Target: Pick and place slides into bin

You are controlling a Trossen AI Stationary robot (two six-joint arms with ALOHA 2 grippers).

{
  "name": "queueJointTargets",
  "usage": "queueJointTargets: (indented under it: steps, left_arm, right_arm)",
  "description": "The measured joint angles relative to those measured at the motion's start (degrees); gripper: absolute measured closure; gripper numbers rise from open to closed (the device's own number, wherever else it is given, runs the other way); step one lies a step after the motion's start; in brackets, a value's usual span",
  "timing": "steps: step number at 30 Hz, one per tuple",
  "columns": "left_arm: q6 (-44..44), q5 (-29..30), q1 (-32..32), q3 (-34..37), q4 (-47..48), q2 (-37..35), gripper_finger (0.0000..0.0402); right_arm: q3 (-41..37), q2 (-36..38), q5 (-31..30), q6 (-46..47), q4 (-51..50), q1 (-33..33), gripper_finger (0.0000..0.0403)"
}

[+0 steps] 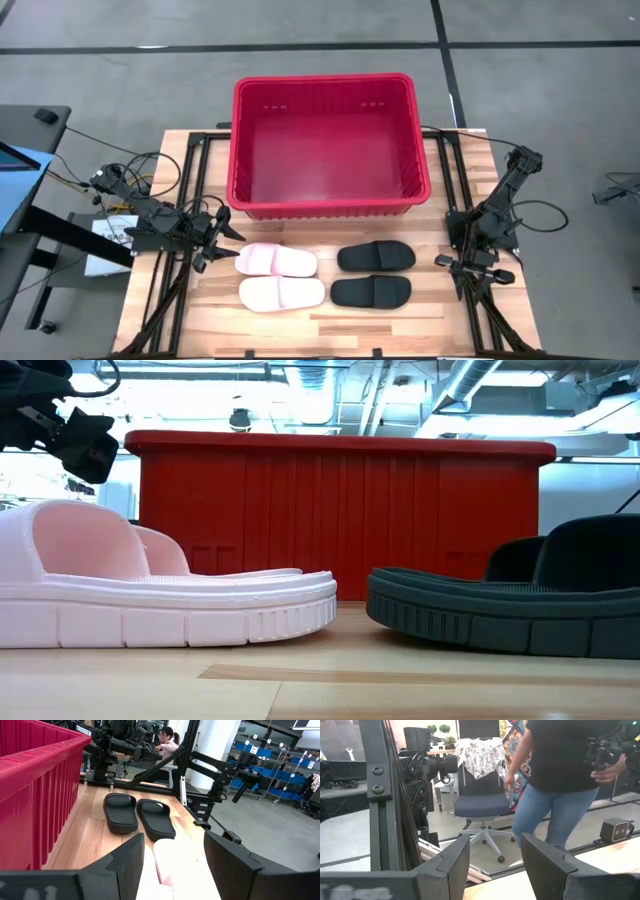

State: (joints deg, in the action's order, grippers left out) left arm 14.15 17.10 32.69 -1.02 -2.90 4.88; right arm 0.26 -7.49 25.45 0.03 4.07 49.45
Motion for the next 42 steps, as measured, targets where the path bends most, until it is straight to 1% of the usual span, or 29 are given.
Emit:
queueJointTargets:
  steps: [14, 16, 18, 20, 22, 24, 29, 32, 36, 38, 42]
  left_arm:
    - [0.0, -0.1, 0.0, 0.0, -0.3, 0.0, 0.0205]
    - [1.6, 0.0, 0.0, 0.0, -0.7, 0.0, 0.0205]
    - [6.5, 0.0, 0.0, 0.0, -0.6, 0.0, 0.0205]
    - [13.5, -0.3, 0.0, 0.0, 0.0, 0.0, 0.0205]
    - [20.3, -1.8, 0.0, -0.7, 2.2, 0.0, 0.0205]
    - [27.7, -3.1, 0.0, -2.0, 6.7, 0.0, 0.0205]
    - [43.2, -7.4, 0.0, -6.6, 22.5, 0.6, 0.0205]
    - [54.5, -7.5, 0.0, -9.8, 30.6, 0.9, 0.0205]
    - [68.7, -6.8, 0.0, -12.9, 39.1, 1.3, 0.0205]
    - [73.7, -6.8, 0.0, -13.7, 41.8, 1.2, 0.0205]
    - [79.4, -7.5, 0.0, -13.8, 45.9, 1.9, 0.0205]
  right_arm:
    - [0.0, 0.0, 0.0, 0.0, 0.0, 0.0, 0.0236]
    - [0.0, 0.0, 0.0, 0.0, 0.0, 0.0, 0.0236]
    - [0.0, 0.0, 0.0, 0.0, 0.0, 0.0, 0.0236]
    - [0.0, 0.0, 0.0, 0.0, 0.0, 0.0, 0.0235]
    - [0.0, 0.0, 0.0, 0.0, 0.0, 0.0, 0.0234]
    - [0.0, 0.0, 0.0, 0.0, 0.0, 0.0, 0.0234]
    - [0.0, 0.0, 0.0, 0.0, 0.0, 0.0, 0.0236]
    - [0.0, 0.0, 0.0, 0.0, 0.0, 0.0, 0.0235]
    - [0.0, 0.0, 0.0, 0.0, 0.0, 0.0, 0.0234]
    - [0.0, 0.0, 0.0, 0.0, 0.0, 0.0, 0.0234]
    - [0.0, 0.0, 0.0, 0.0, 0.0, 0.0, 0.0237]
